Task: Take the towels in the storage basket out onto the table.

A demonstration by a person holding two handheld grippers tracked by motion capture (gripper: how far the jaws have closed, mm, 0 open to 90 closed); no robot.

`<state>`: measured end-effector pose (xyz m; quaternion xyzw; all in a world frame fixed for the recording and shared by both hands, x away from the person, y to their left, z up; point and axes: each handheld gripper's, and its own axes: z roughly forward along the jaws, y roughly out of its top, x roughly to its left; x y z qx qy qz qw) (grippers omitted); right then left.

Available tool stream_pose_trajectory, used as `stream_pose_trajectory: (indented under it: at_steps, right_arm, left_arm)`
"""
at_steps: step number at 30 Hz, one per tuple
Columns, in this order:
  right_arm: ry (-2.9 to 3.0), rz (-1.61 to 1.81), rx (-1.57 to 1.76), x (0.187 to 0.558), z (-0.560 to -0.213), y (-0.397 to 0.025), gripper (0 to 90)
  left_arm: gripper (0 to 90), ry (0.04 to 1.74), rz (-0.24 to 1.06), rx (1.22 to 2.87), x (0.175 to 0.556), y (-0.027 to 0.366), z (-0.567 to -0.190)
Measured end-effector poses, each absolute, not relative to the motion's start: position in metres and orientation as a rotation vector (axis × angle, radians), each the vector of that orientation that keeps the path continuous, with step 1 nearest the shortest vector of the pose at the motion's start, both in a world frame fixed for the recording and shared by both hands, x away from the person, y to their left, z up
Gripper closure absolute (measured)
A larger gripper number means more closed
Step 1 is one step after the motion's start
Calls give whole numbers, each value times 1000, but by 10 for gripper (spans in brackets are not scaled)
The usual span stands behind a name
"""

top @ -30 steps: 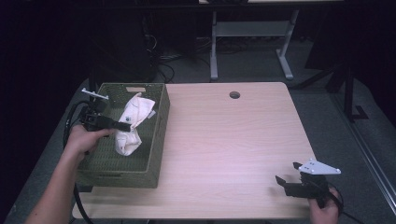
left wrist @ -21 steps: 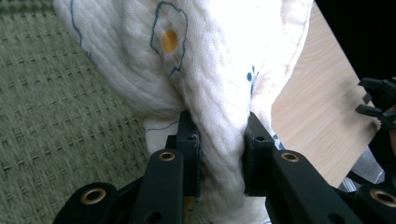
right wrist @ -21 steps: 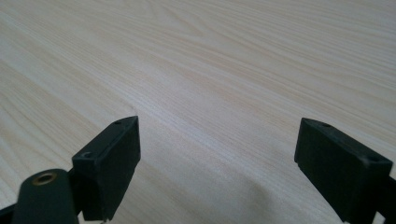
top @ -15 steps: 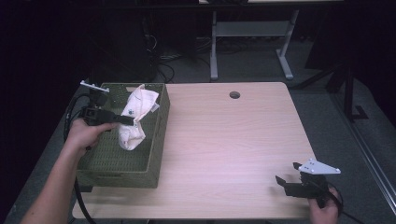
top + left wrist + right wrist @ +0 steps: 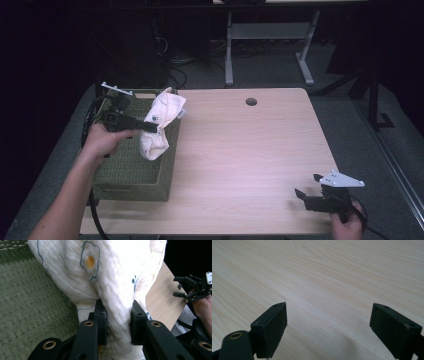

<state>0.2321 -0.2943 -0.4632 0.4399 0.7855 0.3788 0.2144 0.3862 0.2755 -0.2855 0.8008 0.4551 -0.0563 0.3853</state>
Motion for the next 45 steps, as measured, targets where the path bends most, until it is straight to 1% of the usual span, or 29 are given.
stream_pose_trajectory:
  at_steps: [31, 45]
  right_arm:
    - [2157, 1057, 1224, 230, -461, -297, 140]
    - [2159, 1058, 1221, 230, -461, -297, 140]
  left_arm:
    - [721, 1051, -197, 2080, 392, 220, -280]
    - [717, 1021, -213, 2092, 395, 198, -285]
